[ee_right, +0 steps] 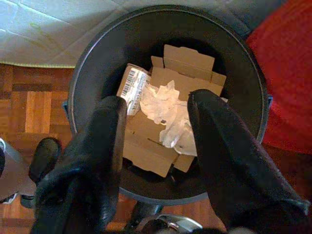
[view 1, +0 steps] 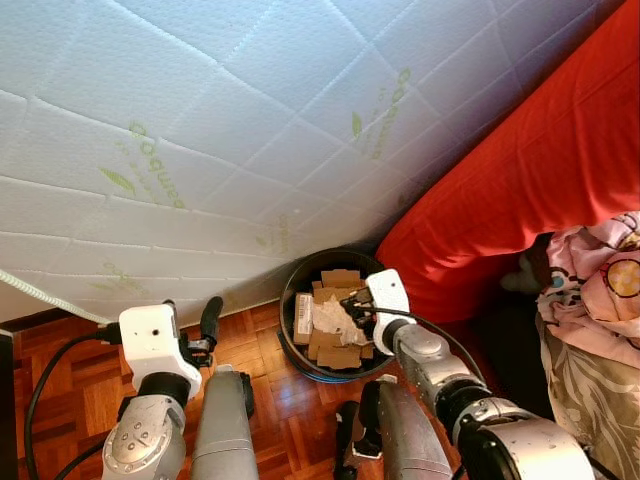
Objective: Clean up the room
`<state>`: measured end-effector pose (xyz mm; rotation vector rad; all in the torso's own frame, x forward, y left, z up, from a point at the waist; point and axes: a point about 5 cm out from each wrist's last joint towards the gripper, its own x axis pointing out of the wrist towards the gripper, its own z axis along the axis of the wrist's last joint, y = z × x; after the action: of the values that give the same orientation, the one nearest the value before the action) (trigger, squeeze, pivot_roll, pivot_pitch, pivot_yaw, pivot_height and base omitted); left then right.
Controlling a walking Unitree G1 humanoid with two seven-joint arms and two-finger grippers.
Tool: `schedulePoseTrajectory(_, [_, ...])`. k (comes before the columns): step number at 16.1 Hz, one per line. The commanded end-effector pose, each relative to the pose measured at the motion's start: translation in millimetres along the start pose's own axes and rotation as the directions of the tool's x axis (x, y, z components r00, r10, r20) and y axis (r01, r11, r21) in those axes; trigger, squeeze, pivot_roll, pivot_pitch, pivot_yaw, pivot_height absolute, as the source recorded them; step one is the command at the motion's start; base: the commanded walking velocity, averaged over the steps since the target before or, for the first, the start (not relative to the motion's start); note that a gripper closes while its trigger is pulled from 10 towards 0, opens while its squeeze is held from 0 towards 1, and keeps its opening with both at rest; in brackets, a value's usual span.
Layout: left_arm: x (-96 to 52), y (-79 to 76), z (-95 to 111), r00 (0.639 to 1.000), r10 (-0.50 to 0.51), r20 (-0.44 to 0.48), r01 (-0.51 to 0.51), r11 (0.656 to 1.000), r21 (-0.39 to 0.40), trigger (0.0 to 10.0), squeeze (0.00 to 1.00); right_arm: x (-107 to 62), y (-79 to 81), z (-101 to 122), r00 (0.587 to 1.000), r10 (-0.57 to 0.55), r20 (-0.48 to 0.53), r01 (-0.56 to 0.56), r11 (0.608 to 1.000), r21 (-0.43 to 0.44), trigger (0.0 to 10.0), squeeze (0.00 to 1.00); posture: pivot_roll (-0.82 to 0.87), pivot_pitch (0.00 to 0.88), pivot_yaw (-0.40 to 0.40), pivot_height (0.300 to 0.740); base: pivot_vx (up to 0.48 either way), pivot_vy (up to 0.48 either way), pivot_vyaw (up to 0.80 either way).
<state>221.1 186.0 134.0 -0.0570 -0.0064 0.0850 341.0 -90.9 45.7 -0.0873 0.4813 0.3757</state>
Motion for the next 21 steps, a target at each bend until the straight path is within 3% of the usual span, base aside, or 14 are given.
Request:
schedulePoseTrajectory(1, [-3.9,-0.1,-5.1,0.999,0.004,-0.035,-0.004,1.0,-0.009,10.0,0.0,-1.7,-0.4,-10.2,1.0,-0.003,-0.028,0.003,1.0,0.007,10.0,0.0,0.28,0.439,-0.116,0.64,0.0,0.0,0.0])
schedulePoseTrajectory(4, [-3.0,2.1,-18.3,0.996,-0.016,-0.084,0.016,1.0,0.0,10.0,0.0,-7.0,-18.8,-12.3,0.995,-0.09,0.03,0.083,0.979,0.184,10.0,0.0,0.26,0.4,-0.108,0.64,0.0,0.0,0.0])
schedulePoseTrajectory(6, [-7.1,-2.2,-39.9,0.98,-0.098,-0.175,0.097,0.995,-0.011,10.0,0.0,-22.2,-45.0,-40.7,0.977,-0.211,0.012,0.194,0.918,0.345,10.0,0.0,0.24,0.356,-0.095,0.663,0.0,0.0,0.0])
schedulePoseTrajectory(7, [-8.3,-2.1,-47.4,0.972,-0.118,-0.202,0.118,0.993,-0.011,10.0,0.0,-26.5,-48.9,-50.3,0.973,-0.231,-0.006,0.217,0.901,0.377,10.0,0.0,0.23,0.337,-0.089,0.673,0.0,0.0,0.0])
schedulePoseTrajectory(9, [-14.6,0.8,-66.3,0.95,-0.15,-0.273,0.154,0.988,-0.008,10.0,0.0,-39.3,-55.1,-78.7,0.964,-0.259,-0.058,0.26,0.88,0.399,10.0,0.0,0.23,0.301,-0.078,0.693,0.0,0.0,0.0])
schedulePoseTrajectory(10, [-22.5,4.9,-86.5,0.922,-0.18,-0.343,0.197,0.98,0.015,10.0,0.0,-52.1,-57.7,-104.9,0.953,-0.28,-0.115,0.303,0.862,0.406,10.0,0.0,0.22,0.257,-0.071,0.708,0.0,0.0,0.0])
schedulePoseTrajectory(12, [-27.1,11.9,-106.5,0.897,-0.178,-0.404,0.198,0.98,0.007,10.0,0.0,-59.7,-56.9,-120.1,0.945,-0.29,-0.149,0.326,0.852,0.41,10.0,0.0,0.21,0.218,-0.064,0.728,0.0,0.0,0.0])
schedulePoseTrajectory(13, [-33.8,24.7,-128.8,0.866,-0.141,-0.48,0.165,0.986,0.009,10.0,0.0,-65.0,-55.2,-130.7,0.938,-0.298,-0.175,0.345,0.841,0.416,10.0,0.0,0.2,0.176,-0.054,0.74,0.0,0.0,0.0])
schedulePoseTrajectory(15, [-34.1,34.0,-138.9,0.857,-0.097,-0.506,0.106,0.994,-0.012,10.0,0.0,-66.6,-55.4,-133.7,0.931,-0.313,-0.188,0.365,0.828,0.426,10.0,0.0,0.19,0.146,-0.046,0.74,0.0,0.0,0.0])
schedulePoseTrajectory(17, [-32.0,55.8,-159.6,0.827,0.027,-0.562,-0.042,0.999,-0.014,10.0,0.0,-68.5,-52.6,-140.4,0.917,-0.325,-0.232,0.396,0.815,0.424,10.0,0.0,0.18,0.075,-0.04,0.74,0.0,0.0,0.0])
schedulePoseTrajectory(21, [-17.6,55.5,-178.4,0.783,0.052,-0.62,-0.086,0.996,-0.026,10.0,0.0,-68.0,-47.8,-144.1,0.911,-0.316,-0.265,0.402,0.822,0.403,10.0,0.0,0.16,0.0,-0.051,0.74,0.0,0.0,0.0])
